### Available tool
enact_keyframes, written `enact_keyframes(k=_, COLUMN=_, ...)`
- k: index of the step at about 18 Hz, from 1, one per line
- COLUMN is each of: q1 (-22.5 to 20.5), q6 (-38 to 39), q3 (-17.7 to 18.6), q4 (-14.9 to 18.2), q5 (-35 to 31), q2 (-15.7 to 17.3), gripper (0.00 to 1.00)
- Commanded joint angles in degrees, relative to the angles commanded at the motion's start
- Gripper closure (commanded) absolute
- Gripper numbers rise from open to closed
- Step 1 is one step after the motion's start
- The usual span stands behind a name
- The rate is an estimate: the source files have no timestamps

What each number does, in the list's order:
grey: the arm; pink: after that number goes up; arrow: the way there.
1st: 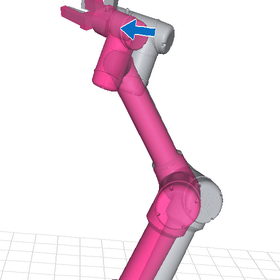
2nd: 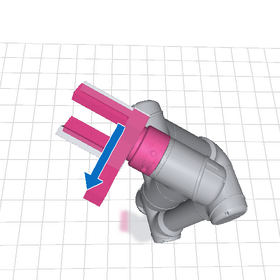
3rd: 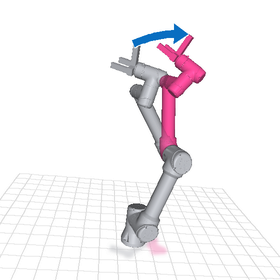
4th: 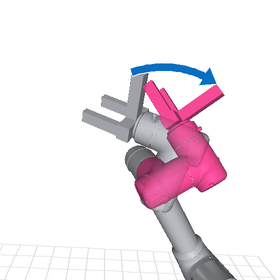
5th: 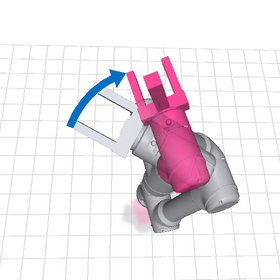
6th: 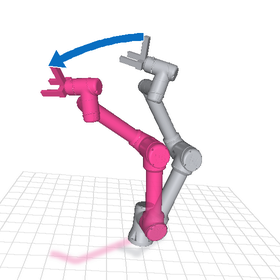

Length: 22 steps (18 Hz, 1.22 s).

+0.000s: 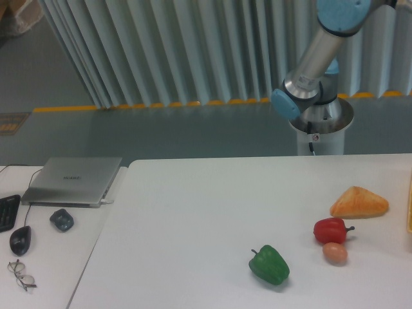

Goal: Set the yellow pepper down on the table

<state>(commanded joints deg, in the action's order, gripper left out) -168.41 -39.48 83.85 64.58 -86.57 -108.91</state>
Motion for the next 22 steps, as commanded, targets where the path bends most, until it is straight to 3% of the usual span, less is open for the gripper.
enact_keyframes(k=1, q1=1.75, q6=2.45, q3=0.0, q4=1.58, q5=0.0, q2=1.76, gripper=0.67)
enact_keyframes(k=4, q1=7.01, q6=11.22, q3=0.0, q4=2.12, q5=-0.61, q2=3.88, gripper=0.67)
enact_keyframes(k=10, q1=16.33, q6=19.77, q3=0.18, q4=1.34, q5=-3.95, q2=3.53, gripper=0.66)
enact_keyframes(k=13, q1=21.0, q6=22.77, q3=0.18, q4=-0.94, q5=-4.48, q2=0.99, gripper=0.66)
enact_keyframes(k=19, q1=31.55, q6=28.93, q3=0.17, q4=-6.48, q5=-16.43, q2=-6.22, gripper=0.66)
enact_keyframes(k=22, q1=34.37, q6=28.84, q3=2.01, q4=-6.49, q5=-16.7, q2=-6.49, gripper=0.66)
